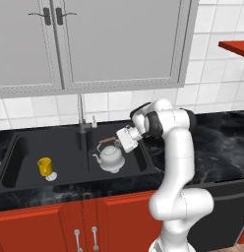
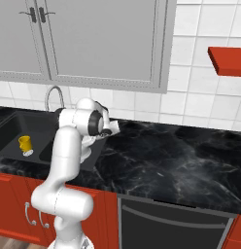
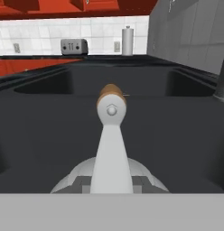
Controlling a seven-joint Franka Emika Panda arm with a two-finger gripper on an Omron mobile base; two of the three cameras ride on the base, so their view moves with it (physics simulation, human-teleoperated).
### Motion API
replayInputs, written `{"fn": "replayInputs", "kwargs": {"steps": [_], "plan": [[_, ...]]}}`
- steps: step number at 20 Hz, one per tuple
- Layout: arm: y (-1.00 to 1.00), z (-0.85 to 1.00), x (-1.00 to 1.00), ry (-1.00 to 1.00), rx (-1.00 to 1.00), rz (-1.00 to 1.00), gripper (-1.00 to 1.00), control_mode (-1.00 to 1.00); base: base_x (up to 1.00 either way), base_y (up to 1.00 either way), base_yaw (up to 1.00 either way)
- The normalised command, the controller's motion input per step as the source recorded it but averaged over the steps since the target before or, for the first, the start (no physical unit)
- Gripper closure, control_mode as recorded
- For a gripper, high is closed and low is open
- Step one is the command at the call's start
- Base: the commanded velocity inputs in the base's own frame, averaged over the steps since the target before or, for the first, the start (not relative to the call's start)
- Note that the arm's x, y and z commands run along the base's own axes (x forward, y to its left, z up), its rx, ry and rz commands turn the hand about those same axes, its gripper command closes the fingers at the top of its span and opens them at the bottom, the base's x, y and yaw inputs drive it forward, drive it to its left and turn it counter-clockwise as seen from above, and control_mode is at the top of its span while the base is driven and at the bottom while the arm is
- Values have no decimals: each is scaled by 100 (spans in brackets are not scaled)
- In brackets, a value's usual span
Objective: Open the cabinet, pick the kettle from the cabinet, and place it in the sink.
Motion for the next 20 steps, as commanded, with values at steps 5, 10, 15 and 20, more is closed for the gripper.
{"fn": "replayInputs", "kwargs": {"steps": [5,10,15,20], "plan": [[2,-27,26,0,0,0,100,-100,0,0,0],[1,-34,22,0,0,0,100,-100,0,0,0],[0,-40,16,0,0,1,100,-100,0,0,0],[0,-44,2,0,0,1,100,-100,0,0,0]]}}
